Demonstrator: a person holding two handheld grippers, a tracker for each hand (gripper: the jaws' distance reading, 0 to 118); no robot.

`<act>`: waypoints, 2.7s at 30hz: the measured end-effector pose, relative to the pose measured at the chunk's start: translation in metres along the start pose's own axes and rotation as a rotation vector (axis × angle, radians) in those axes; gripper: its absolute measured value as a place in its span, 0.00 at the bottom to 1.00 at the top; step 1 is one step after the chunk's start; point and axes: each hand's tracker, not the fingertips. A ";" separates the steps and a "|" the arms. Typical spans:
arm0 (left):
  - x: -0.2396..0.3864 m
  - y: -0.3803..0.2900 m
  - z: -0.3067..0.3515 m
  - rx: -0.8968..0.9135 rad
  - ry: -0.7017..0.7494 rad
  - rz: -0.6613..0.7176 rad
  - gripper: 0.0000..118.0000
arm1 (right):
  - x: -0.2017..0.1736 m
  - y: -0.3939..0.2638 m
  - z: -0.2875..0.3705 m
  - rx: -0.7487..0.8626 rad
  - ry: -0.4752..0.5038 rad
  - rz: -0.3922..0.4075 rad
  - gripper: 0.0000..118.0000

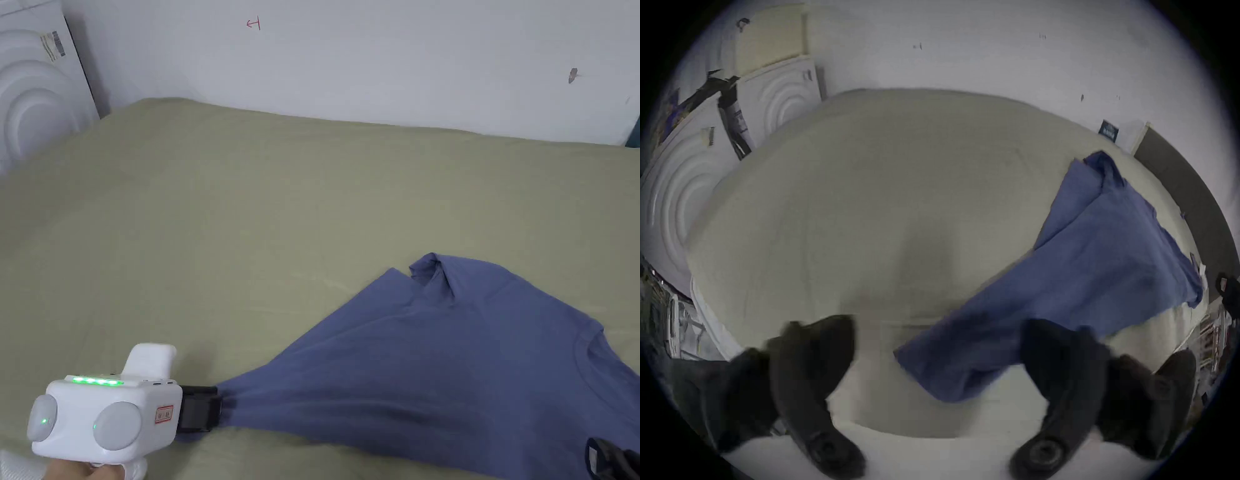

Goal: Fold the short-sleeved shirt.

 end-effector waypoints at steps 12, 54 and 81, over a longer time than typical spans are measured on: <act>0.007 0.004 0.004 -0.040 -0.065 -0.031 0.21 | 0.020 -0.012 -0.017 -0.082 0.002 -0.025 0.01; 0.014 0.008 -0.006 -0.019 -0.073 0.038 0.02 | 0.056 0.173 -0.396 -0.503 0.088 0.171 0.77; 0.087 0.193 0.259 0.528 -0.100 -0.040 0.02 | 0.136 0.315 0.118 0.306 -0.027 0.126 0.02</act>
